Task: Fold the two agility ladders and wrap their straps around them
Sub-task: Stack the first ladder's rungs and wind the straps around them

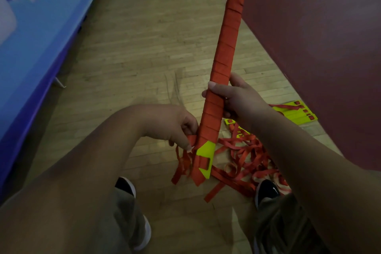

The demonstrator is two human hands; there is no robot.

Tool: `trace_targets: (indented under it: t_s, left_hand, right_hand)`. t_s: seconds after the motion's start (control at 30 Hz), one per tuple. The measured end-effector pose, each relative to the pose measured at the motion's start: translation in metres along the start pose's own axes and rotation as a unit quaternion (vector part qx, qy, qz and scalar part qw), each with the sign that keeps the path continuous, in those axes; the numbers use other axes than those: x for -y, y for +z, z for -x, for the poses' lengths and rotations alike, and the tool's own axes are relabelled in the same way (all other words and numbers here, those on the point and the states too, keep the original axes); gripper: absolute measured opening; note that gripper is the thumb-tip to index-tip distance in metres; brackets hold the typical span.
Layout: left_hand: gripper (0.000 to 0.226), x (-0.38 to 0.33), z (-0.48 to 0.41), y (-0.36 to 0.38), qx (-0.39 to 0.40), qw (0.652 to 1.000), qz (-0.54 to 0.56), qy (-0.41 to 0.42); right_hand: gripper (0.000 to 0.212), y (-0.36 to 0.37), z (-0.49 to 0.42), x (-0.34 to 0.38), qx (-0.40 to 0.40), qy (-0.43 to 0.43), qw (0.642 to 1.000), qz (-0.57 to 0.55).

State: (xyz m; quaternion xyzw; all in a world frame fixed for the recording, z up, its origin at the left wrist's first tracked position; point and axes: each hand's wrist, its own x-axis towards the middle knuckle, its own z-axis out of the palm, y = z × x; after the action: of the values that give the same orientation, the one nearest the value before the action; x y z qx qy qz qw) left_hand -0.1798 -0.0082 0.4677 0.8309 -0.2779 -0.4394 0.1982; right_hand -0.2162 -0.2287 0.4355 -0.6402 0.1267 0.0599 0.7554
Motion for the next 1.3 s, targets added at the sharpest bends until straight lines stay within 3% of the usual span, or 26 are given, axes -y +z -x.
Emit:
trace_targets:
  t_s: [0.33, 0.6, 0.87, 1.3]
  left_hand:
    - [0.008, -0.003, 0.012, 0.006, -0.032, 0.998, -0.041, -0.04]
    - [0.004, -0.001, 0.02, 0.004, -0.116, 0.991, -0.049, -0.055]
    - [0.047, -0.01, 0.01, 0.024, -0.18, 0.976, -0.088, -0.09]
    - [0.058, -0.014, -0.018, 0.036, -0.245, 0.956, -0.128, -0.094]
  right_hand:
    - [0.038, 0.006, -0.002, -0.002, -0.007, -0.002, 1.0, -0.004]
    - [0.04, 0.005, -0.006, -0.006, -0.035, -0.013, 0.999, -0.027]
    - [0.04, 0.005, -0.01, -0.014, -0.08, -0.031, 0.996, -0.031]
    - [0.021, -0.004, -0.023, -0.022, -0.179, -0.024, 0.984, -0.002]
